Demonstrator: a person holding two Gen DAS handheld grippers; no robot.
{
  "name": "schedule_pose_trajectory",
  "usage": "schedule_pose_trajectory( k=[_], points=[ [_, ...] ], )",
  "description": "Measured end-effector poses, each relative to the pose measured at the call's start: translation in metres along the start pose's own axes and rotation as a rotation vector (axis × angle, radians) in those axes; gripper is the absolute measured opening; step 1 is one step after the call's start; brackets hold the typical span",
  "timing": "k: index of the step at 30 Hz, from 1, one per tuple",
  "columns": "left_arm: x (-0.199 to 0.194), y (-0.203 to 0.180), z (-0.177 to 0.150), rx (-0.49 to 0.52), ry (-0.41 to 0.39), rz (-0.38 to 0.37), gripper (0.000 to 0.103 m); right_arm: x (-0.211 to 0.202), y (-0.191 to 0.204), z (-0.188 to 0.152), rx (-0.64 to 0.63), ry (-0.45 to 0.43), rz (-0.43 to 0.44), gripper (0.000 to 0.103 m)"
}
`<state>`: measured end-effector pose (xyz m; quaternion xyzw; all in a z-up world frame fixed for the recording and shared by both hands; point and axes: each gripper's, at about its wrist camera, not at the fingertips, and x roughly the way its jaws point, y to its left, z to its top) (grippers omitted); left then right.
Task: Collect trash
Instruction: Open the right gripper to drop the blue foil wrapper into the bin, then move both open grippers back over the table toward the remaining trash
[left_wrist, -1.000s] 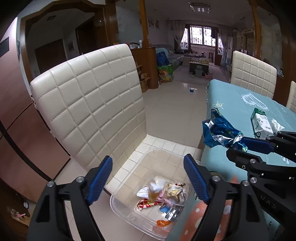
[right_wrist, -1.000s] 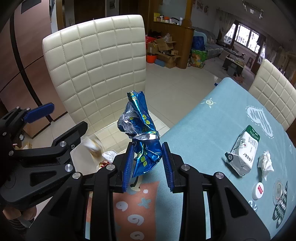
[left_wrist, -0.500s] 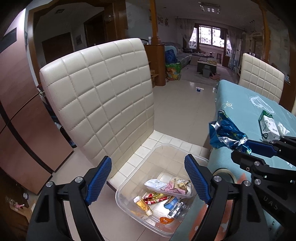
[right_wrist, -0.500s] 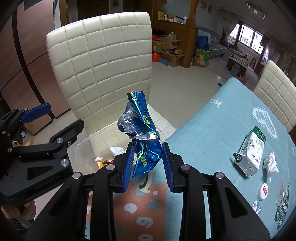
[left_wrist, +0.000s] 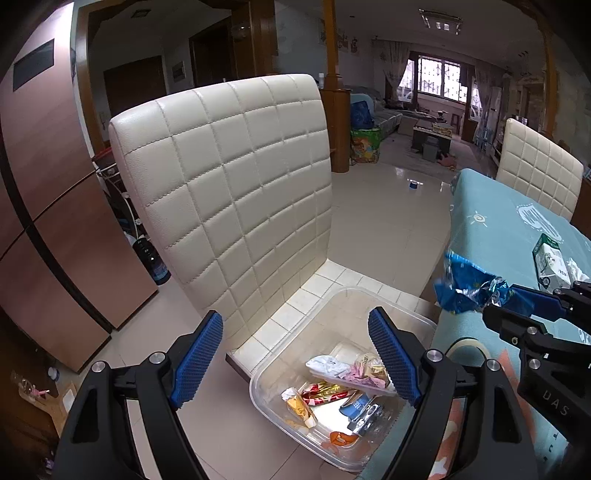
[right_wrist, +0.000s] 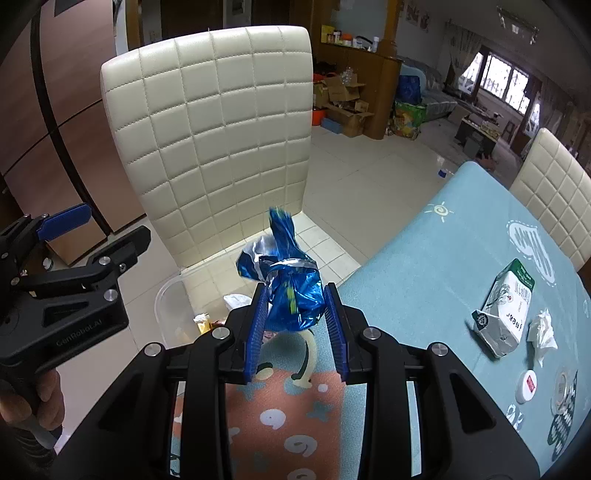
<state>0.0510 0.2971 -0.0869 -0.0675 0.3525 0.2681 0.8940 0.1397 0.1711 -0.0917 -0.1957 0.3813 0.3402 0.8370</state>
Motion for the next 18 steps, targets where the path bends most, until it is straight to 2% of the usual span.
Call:
schedule_pose_trajectory(
  k=[6, 8, 10, 11, 12, 18],
  points=[
    [-0.003, 0.007, 0.001, -0.027, -0.005, 0.011, 0.079, 0.001, 0.002, 0.001, -0.006, -0.003, 0.000, 0.032],
    [-0.003, 0.008, 0.001, -0.031, -0.010, 0.022, 0.079, 0.005, 0.003, 0.003, -0.003, 0.006, 0.023, 0.034],
    [-0.004, 0.008, 0.002, -0.032, -0.009, 0.022, 0.079, 0.008, -0.001, 0.006, 0.025, 0.020, 0.035, 0.043],
    [-0.005, 0.008, 0.002, -0.032, -0.008, 0.020, 0.079, 0.006, -0.004, 0.006, 0.041, 0.008, 0.033, 0.056],
    [-0.005, 0.008, 0.002, -0.030, -0.009, 0.021, 0.079, 0.004, -0.005, 0.005, 0.049, -0.009, 0.025, 0.059],
    [-0.009, 0.006, 0.002, -0.020, -0.016, 0.020, 0.079, -0.003, -0.007, -0.001, 0.024, -0.019, -0.021, 0.059]
  ],
)
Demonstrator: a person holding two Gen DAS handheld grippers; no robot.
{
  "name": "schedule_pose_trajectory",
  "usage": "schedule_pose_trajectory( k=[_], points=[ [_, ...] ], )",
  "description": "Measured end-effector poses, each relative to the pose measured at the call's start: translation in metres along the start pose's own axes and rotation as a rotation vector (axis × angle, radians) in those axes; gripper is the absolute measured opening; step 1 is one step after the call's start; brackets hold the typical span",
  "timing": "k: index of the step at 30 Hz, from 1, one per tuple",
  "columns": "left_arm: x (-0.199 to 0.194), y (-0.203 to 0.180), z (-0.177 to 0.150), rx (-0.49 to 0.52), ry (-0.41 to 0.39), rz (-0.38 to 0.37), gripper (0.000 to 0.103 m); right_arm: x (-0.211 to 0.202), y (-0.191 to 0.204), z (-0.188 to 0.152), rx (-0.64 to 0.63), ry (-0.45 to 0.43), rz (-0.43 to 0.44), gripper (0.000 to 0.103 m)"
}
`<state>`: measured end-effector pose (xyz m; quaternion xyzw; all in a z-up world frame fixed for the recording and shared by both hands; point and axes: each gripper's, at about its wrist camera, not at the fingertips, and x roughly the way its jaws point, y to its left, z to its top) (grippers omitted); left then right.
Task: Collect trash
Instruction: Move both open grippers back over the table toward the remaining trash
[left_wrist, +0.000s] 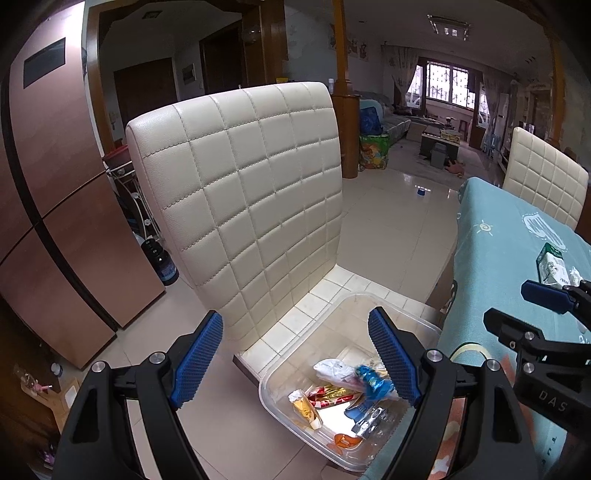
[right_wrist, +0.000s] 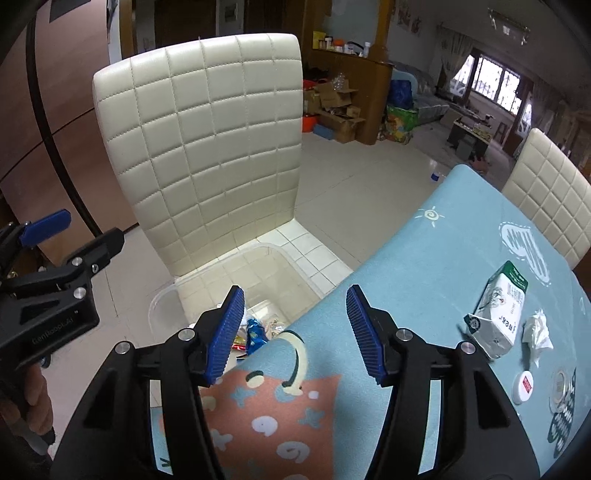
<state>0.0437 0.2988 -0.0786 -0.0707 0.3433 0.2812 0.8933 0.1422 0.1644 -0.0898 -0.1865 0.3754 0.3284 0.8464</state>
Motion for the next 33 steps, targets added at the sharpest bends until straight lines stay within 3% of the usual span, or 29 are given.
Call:
schedule_pose_trajectory(
  k=[9, 15, 24, 33],
  points=[
    [-0.014, -0.024, 0.000, 0.061, -0.019, -0.039, 0.079, -0.022, -0.023, -0.019, 0.036, -0.019, -0.041, 0.059],
    [-0.029, -0.056, 0.006, 0.106, -0.031, -0.104, 0.079, -0.045, -0.049, -0.033, 0.071, -0.048, -0.089, 0.059],
    [-0.048, -0.146, 0.005, 0.260, -0.041, -0.232, 0.079, -0.067, -0.127, -0.071, 0.198, -0.040, -0.179, 0.059],
    [-0.030, -0.247, 0.007, 0.411, 0.028, -0.364, 0.079, -0.052, -0.203, -0.113, 0.284, 0.056, -0.268, 0.059]
  ],
)
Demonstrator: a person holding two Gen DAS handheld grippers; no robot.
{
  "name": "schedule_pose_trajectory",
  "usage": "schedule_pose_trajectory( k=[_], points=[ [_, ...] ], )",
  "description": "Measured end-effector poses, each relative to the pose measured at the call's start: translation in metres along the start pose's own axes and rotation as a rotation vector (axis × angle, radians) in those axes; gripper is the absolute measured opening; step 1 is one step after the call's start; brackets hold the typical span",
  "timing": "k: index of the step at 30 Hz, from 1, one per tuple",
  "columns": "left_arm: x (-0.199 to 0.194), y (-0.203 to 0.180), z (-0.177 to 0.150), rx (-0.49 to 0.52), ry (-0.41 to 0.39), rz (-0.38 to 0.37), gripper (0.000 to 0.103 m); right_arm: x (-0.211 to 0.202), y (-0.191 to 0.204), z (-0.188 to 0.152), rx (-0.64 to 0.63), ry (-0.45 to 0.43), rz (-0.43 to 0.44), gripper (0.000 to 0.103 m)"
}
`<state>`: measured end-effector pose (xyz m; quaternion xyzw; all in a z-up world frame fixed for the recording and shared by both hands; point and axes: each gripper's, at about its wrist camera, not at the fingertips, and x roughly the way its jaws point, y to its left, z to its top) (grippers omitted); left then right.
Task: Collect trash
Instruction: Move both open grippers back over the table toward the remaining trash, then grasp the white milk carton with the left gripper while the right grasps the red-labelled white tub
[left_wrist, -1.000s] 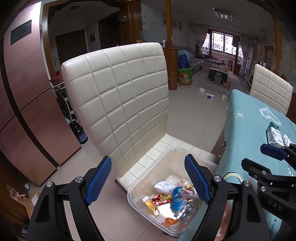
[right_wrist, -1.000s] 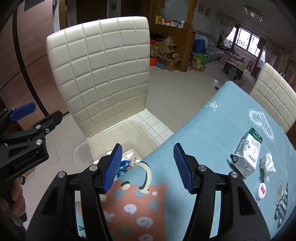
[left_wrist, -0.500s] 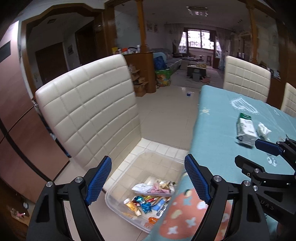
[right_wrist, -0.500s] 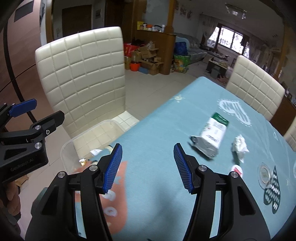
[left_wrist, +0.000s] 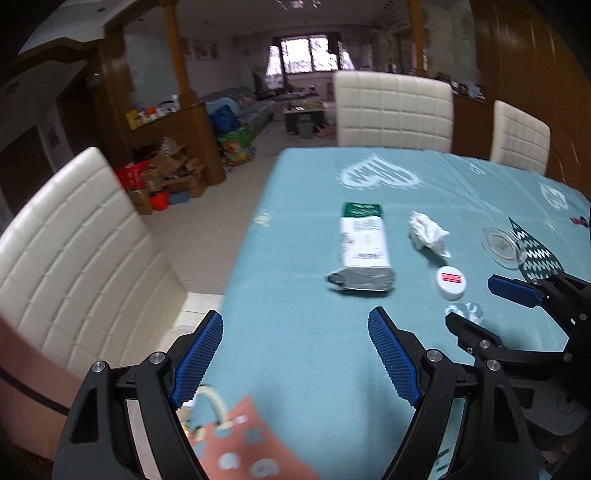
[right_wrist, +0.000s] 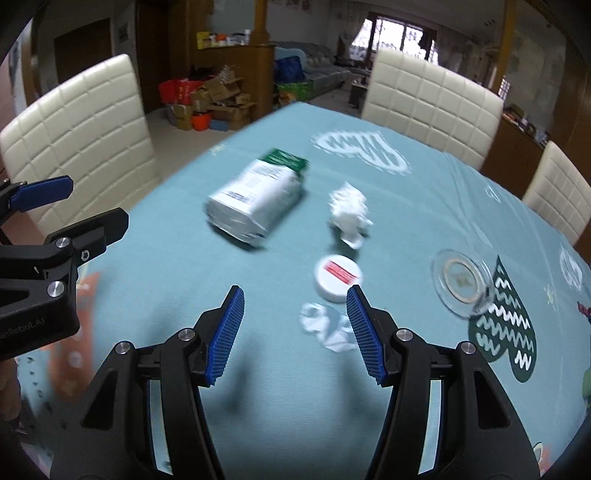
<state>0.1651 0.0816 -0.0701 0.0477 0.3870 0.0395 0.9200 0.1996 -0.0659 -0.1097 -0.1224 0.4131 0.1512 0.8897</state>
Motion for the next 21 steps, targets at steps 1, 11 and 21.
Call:
schedule_pose_trajectory(
  k=[1, 11, 21],
  points=[
    [0.009, -0.008, 0.003, 0.014, 0.016, -0.016, 0.079, 0.007, -0.006, -0.001, -0.001, 0.015, -0.006, 0.059],
    [0.079, -0.043, 0.035, 0.098, 0.135, -0.095, 0.079, 0.052, -0.035, 0.009, 0.016, 0.043, 0.033, 0.059],
    [0.105, -0.045, 0.041, 0.104, 0.127, -0.050, 0.065, 0.058, -0.033, 0.018, 0.022, 0.028, 0.088, 0.041]
  ],
)
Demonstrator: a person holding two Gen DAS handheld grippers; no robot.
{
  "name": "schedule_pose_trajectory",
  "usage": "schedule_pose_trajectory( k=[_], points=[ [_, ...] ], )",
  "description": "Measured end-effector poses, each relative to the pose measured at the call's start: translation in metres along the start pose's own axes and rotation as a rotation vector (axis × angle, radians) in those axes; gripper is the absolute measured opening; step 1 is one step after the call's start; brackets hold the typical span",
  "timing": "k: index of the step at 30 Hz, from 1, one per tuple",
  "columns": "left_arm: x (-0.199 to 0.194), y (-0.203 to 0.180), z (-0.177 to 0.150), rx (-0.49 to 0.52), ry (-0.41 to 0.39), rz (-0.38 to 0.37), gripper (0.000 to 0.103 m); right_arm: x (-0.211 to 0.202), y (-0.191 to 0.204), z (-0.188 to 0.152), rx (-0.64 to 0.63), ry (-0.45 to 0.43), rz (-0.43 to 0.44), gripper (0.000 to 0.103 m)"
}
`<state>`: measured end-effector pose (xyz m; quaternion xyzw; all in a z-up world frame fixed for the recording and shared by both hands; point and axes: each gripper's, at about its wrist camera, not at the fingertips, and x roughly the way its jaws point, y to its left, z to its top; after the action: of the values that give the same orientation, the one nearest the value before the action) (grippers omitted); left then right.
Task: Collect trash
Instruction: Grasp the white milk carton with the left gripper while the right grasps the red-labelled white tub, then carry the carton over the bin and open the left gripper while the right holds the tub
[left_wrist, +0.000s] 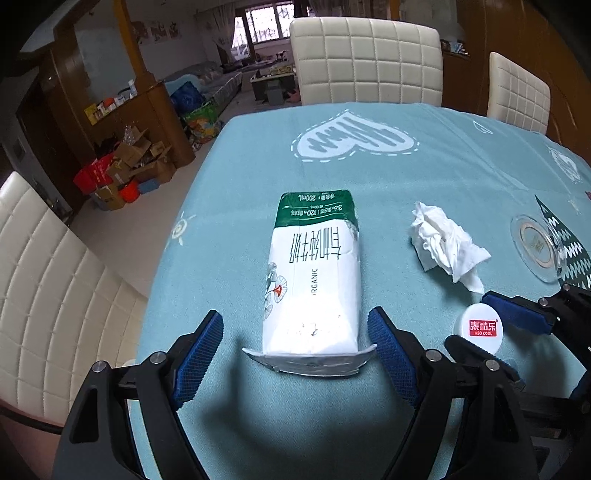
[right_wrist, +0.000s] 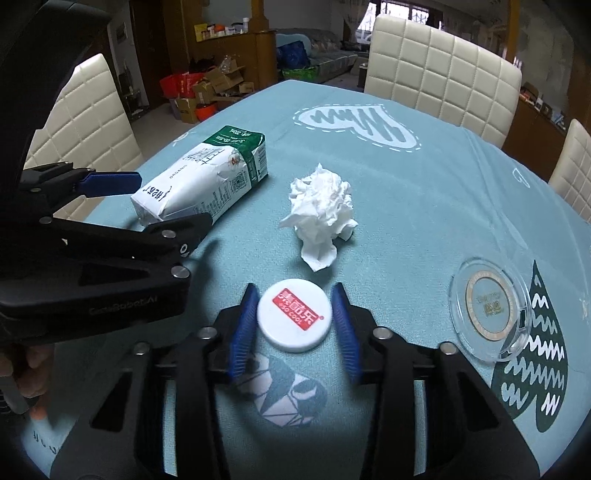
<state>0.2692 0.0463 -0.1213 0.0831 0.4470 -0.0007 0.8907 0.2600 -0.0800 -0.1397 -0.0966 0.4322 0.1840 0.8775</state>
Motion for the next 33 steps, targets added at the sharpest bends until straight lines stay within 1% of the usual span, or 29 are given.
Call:
schedule_pose_trajectory(
  k=[1, 3, 5, 7, 10, 13, 17, 24, 27, 33],
  points=[
    [-0.001, -0.001, 0.000, 0.012, 0.000, -0.014, 0.059, -0.001, 0.001, -0.001, -0.001, 0.000, -0.004, 0.041],
    [-0.005, -0.002, 0.000, 0.031, -0.011, -0.016, 0.053, -0.004, 0.001, -0.003, 0.006, 0.003, -0.017, 0.041],
    [-0.012, -0.001, -0.002, 0.039, -0.017, -0.038, 0.051, -0.008, 0.002, -0.005, 0.014, 0.007, -0.010, 0.041],
    [-0.020, -0.002, -0.005, 0.043, -0.028, -0.046, 0.050, -0.014, 0.004, -0.006, 0.005, -0.002, -0.019, 0.041],
    [-0.034, -0.005, -0.012, 0.068, -0.055, -0.024, 0.050, -0.026, 0.010, -0.007, -0.007, -0.018, -0.023, 0.041],
    [-0.049, -0.003, -0.017, 0.066, -0.075, -0.019, 0.050, -0.037, 0.017, -0.006, -0.018, -0.036, -0.019, 0.041],
    [-0.074, 0.003, -0.028, 0.069, -0.116, 0.018, 0.050, -0.051, 0.031, -0.007, -0.044, -0.061, -0.024, 0.041],
    [-0.108, 0.030, -0.052, 0.044, -0.154, 0.075, 0.050, -0.075, 0.063, -0.008, -0.070, -0.101, -0.004, 0.041],
    [-0.117, 0.044, -0.063, 0.014, -0.150, 0.080, 0.050, -0.085, 0.080, -0.009, -0.095, -0.118, 0.004, 0.041],
    [-0.133, 0.074, -0.089, -0.039, -0.150, 0.121, 0.050, -0.099, 0.113, -0.005, -0.134, -0.140, 0.031, 0.041]
  ],
)
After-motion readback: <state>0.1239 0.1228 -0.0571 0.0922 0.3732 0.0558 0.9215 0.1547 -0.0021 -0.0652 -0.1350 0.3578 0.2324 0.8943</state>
